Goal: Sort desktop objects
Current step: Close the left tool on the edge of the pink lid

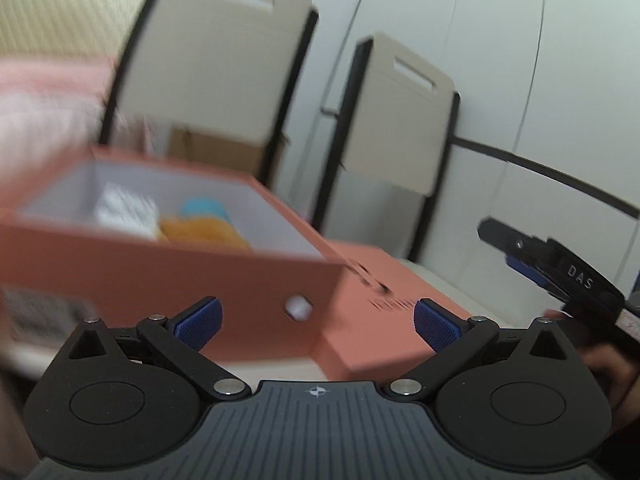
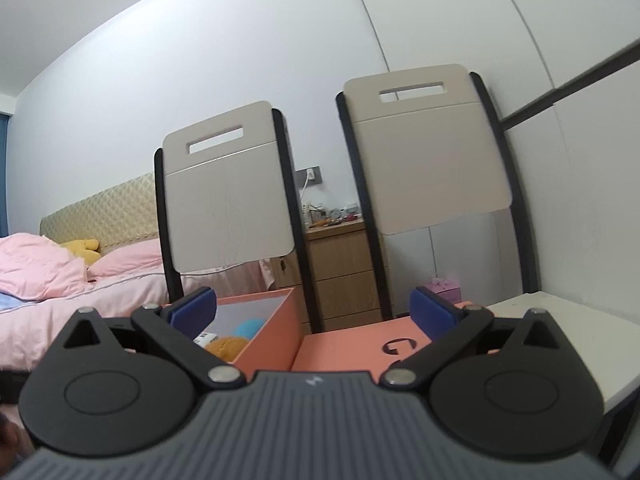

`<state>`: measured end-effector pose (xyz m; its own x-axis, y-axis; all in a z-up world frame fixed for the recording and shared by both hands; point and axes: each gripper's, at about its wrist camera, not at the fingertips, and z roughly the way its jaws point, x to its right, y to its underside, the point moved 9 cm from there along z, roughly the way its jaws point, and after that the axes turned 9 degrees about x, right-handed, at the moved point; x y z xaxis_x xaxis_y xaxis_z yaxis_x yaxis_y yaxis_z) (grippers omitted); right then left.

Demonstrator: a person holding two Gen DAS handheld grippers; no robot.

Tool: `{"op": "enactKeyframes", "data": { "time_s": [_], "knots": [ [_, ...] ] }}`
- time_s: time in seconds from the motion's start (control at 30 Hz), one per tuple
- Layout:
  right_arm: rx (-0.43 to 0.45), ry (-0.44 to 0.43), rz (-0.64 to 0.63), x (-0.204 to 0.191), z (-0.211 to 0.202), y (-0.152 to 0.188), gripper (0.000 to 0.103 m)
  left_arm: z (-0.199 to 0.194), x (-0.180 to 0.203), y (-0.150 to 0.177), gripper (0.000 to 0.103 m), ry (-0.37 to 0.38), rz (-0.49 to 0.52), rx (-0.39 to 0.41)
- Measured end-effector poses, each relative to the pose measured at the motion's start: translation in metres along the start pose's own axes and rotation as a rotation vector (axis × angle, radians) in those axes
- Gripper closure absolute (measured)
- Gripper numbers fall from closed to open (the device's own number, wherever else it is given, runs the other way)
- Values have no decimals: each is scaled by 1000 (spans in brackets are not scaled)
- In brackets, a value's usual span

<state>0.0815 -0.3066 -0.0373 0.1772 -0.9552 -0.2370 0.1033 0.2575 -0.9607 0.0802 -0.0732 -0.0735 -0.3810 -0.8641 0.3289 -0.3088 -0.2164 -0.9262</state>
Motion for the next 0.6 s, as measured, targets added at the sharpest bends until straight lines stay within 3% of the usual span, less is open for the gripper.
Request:
{"op": "enactKeyframes", "data": {
  "time_s": [0.2,0.47,0.6],
  "knots": [
    [-1,25,-7,20,-15,-5,0,22,-4,28,0,62,-205,-120],
    [-28,63,-11,42,-27,-3,0,58,-41,72,2,83,-655,-323],
    [-46,62,-6,45,-30,1,0,73,-54,91,5,83,-816,-385]
  ]
}}
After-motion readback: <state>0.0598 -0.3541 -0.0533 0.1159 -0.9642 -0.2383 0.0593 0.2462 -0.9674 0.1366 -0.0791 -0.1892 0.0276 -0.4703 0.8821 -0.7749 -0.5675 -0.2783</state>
